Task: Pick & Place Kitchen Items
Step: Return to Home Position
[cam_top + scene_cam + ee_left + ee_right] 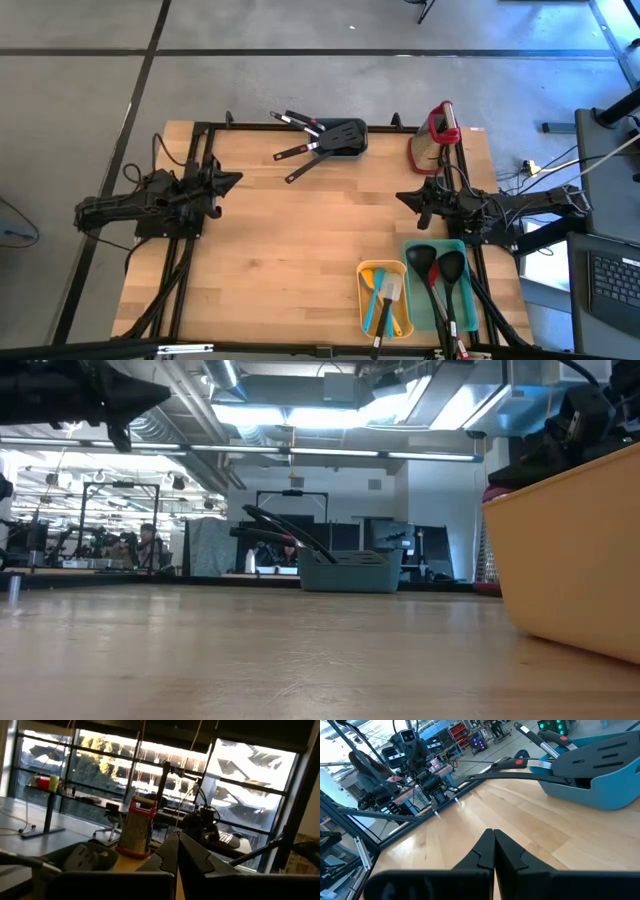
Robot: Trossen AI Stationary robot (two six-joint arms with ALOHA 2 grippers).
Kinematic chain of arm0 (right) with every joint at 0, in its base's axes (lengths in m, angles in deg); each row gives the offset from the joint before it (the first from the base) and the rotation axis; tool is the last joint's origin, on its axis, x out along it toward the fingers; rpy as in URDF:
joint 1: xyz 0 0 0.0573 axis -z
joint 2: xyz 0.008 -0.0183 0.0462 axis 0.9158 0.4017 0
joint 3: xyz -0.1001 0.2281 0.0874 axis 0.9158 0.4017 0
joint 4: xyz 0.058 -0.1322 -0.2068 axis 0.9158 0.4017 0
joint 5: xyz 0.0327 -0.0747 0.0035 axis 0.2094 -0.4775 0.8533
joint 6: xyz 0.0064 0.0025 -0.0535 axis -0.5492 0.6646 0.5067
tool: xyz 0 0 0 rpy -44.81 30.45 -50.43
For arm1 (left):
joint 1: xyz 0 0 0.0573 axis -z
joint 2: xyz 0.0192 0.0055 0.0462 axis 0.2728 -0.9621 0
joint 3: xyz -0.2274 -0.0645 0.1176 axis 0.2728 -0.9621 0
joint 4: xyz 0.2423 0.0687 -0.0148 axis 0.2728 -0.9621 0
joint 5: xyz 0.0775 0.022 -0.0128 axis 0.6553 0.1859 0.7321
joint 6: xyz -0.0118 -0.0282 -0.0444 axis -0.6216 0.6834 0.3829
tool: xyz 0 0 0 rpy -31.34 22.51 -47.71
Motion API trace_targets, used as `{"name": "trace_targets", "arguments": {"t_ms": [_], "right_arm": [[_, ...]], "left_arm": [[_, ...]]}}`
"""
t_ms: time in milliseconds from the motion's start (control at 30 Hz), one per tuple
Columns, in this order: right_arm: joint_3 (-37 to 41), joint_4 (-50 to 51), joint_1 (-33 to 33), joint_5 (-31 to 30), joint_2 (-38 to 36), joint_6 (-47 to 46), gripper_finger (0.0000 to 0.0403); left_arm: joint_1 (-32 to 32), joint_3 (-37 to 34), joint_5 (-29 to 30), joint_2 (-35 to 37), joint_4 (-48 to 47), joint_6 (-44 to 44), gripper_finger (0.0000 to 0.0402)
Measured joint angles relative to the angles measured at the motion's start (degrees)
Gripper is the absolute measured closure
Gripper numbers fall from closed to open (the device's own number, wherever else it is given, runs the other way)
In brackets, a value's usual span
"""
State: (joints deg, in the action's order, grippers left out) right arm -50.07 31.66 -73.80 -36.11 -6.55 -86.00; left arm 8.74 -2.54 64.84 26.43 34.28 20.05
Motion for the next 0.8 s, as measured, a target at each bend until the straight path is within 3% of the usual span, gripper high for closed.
{"name": "trace_targets", "arguments": {"t_ms": [300, 533, 800], "right_arm": [[0.0, 0.0, 0.0, 0.0, 0.0, 0.0, 0.04], [0.0, 0.0, 0.0, 0.0, 0.0, 0.0, 0.04], [0.0, 0.0, 0.0, 0.1, 0.0, 0.0, 0.04]], "left_arm": [[0.0, -1.8, -6.1, 0.0, 2.3, -1.2, 0.0399], [0.0, -6.3, -3.8, 0.0, 1.2, 1.1, 0.0399], [0.0, -6.3, -2.4, 0.0, -2.1, 3.7, 0.04]]}}
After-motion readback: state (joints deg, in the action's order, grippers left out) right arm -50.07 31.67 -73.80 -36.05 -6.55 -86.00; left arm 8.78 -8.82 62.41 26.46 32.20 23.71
